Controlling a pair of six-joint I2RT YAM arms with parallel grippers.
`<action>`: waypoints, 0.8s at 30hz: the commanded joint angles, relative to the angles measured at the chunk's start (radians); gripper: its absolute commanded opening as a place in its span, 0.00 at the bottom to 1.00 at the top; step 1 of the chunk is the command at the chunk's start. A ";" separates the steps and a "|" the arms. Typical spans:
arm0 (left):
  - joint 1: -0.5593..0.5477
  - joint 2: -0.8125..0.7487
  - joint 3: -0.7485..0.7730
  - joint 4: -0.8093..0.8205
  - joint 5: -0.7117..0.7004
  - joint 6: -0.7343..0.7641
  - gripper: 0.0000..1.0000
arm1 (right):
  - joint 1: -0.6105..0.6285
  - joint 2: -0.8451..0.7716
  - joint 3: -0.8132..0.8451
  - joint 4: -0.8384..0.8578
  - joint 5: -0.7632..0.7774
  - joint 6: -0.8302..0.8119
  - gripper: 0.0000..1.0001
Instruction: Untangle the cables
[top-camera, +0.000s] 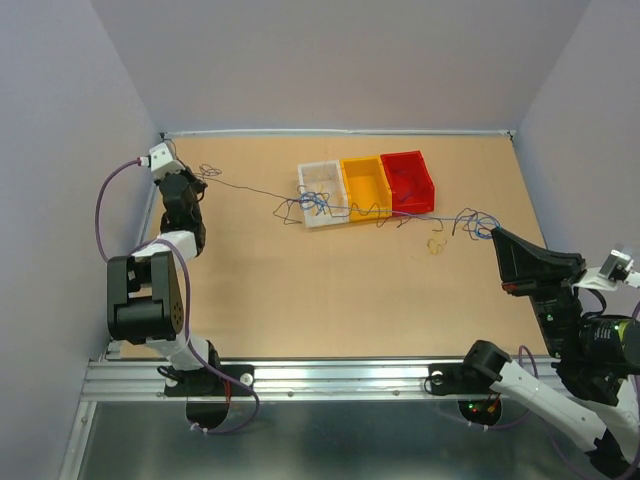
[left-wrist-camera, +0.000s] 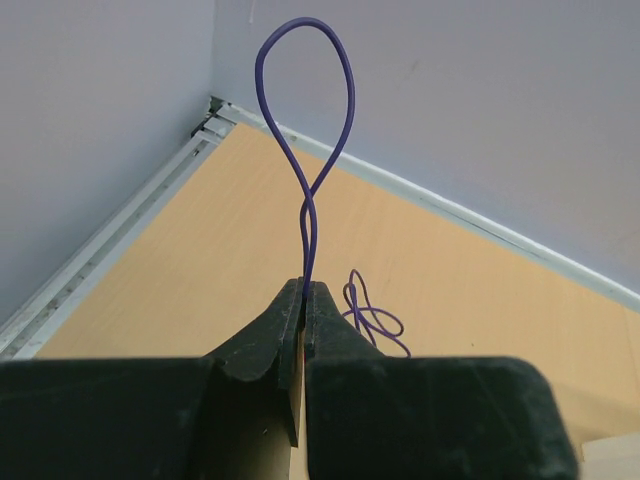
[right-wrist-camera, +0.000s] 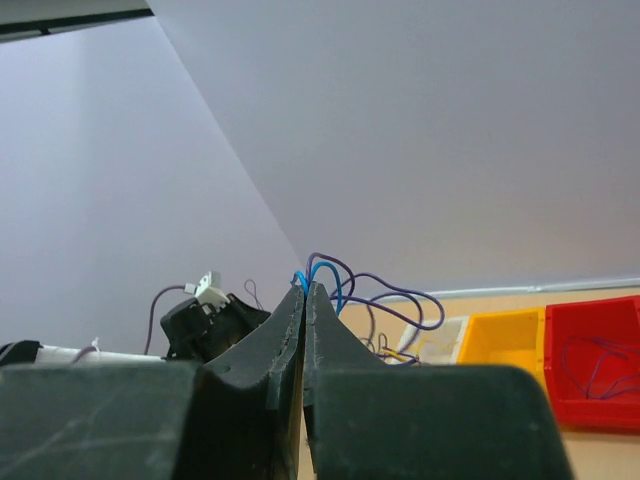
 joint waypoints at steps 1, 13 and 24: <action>0.015 0.011 0.047 0.037 -0.030 0.034 0.00 | 0.002 0.032 0.039 -0.006 -0.022 -0.009 0.01; 0.006 -0.129 0.016 0.044 0.347 0.012 0.00 | 0.004 0.280 0.031 -0.010 -0.215 0.030 0.01; -0.156 -0.337 0.150 -0.080 0.824 0.019 0.00 | 0.004 0.578 0.086 -0.033 -0.455 -0.038 0.81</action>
